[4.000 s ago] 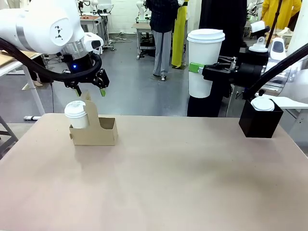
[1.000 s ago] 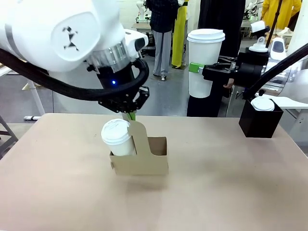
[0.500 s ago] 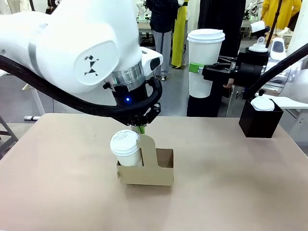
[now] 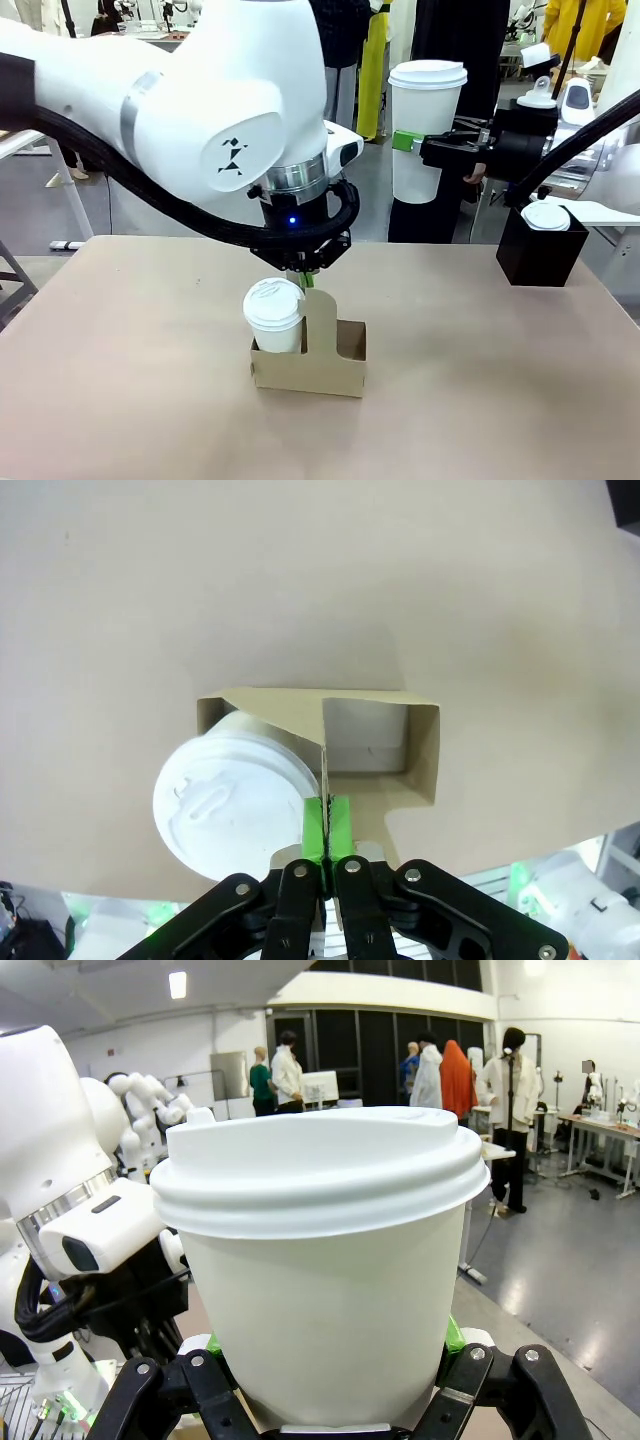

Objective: Pour a drink into a cup and package it in a carrier.
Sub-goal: Position the Cup Carrier in the center of the table.

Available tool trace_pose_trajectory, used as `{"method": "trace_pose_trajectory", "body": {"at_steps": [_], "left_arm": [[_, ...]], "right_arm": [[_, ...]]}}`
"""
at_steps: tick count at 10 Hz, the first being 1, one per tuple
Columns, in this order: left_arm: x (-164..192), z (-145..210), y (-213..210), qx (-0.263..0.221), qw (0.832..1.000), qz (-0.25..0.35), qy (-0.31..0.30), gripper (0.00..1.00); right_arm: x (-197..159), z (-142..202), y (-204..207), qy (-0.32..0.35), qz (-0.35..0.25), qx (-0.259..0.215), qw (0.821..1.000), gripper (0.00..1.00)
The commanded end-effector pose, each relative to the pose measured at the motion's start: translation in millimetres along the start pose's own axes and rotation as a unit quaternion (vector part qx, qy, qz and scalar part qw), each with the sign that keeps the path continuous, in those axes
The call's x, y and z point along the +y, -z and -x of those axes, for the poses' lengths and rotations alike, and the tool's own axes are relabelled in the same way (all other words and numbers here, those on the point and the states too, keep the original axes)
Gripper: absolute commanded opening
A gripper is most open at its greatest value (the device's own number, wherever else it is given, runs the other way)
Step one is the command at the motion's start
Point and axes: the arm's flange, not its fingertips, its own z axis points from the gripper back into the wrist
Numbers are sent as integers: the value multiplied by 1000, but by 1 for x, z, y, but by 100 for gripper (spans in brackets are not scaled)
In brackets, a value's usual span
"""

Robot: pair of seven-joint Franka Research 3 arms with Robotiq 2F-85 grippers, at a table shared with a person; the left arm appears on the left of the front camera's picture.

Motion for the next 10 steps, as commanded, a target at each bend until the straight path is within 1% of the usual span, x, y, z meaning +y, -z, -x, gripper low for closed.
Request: {"method": "trace_pose_trajectory", "body": {"at_steps": [1, 2, 10], "left_arm": [[-12, -2, 8, -1, 1000, -20, -4, 2], [0, 0, 0, 0, 1000, 0, 0, 2], [0, 0, 0, 0, 1000, 0, 0, 2]], "right_arm": [[-1, -6, 4, 3, 4, -5, 1000, 80], [-1, -6, 4, 3, 4, -5, 1000, 80], [-1, -6, 4, 3, 4, -5, 1000, 80]]}}
